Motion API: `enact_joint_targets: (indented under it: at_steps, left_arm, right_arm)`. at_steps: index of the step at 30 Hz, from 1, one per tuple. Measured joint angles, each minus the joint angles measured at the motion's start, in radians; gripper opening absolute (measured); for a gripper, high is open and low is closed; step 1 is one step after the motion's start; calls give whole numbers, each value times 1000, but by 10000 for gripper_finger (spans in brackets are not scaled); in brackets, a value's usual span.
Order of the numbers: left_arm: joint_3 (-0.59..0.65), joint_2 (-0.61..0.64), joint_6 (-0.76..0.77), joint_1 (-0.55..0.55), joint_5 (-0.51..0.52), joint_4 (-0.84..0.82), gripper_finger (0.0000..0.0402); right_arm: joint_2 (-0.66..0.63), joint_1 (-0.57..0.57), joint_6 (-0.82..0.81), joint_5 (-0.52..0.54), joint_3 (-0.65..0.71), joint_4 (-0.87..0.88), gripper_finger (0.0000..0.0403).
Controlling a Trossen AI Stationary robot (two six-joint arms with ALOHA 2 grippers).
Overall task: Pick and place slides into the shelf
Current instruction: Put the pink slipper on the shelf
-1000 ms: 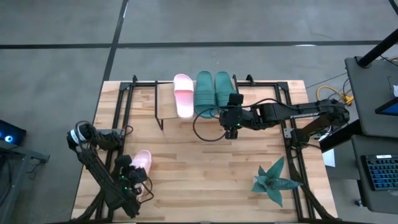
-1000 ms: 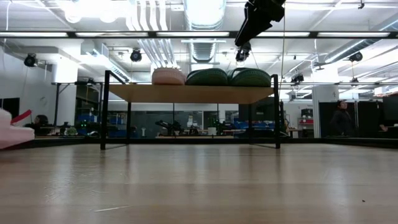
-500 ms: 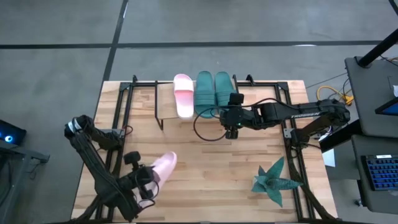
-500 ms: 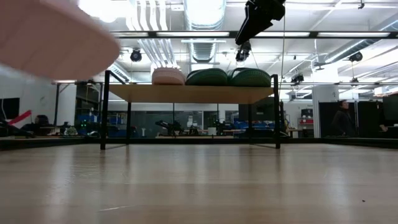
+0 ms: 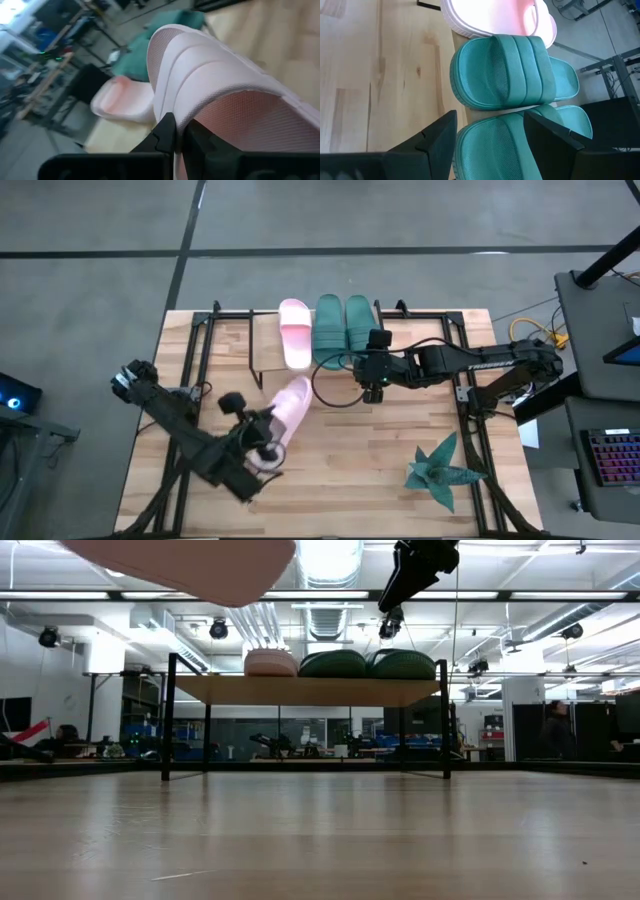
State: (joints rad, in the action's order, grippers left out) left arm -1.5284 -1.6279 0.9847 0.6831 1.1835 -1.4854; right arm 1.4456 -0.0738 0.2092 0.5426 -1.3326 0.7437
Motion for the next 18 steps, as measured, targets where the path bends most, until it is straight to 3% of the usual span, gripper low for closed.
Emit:
enact_joint_targets:
  at_steps: [7, 18]
  left_arm:
    - [-56, 31, -35, -164, 105, 1, 0]
    - [-52, 121, -78, -475, 97, 2, 0]
  right_arm:
    - [0, 0, 2, 0, 0, 1, 219]
    - [0, 0, 3, 0, 0, 3, 219]
